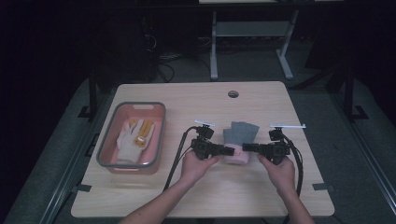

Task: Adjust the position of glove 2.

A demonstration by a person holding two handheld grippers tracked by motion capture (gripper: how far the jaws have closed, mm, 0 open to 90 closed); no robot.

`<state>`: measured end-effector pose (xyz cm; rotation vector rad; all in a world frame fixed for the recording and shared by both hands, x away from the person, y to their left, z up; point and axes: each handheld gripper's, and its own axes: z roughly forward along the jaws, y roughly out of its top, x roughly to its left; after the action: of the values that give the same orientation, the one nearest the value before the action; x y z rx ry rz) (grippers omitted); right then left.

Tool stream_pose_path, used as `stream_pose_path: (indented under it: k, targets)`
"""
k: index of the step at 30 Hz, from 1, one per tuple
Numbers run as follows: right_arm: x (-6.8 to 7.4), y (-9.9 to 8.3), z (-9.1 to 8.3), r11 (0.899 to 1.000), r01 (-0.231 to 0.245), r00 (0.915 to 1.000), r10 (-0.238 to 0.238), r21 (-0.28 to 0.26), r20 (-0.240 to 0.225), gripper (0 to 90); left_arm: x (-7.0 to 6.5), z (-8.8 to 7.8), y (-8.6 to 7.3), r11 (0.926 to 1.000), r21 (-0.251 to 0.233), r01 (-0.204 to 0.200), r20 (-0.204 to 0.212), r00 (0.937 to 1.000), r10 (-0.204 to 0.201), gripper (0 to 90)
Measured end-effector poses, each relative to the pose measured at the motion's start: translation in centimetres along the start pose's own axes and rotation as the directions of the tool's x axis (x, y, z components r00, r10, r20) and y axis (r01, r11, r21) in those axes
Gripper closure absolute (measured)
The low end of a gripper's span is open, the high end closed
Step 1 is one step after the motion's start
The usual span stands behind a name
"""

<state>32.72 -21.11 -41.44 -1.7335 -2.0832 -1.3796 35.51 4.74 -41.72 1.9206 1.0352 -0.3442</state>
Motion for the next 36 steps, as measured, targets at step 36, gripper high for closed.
stream_pose_path:
  k: [36]
  targets:
    - [7.2,3.9,4.6,0.996,0.09,0.9928,-0.088,0.022,-0.081,69.1,2.3,-9.2,-0.2,0.9953,-0.09,-0.035,-0.068,0.9973,0.029,58.0]
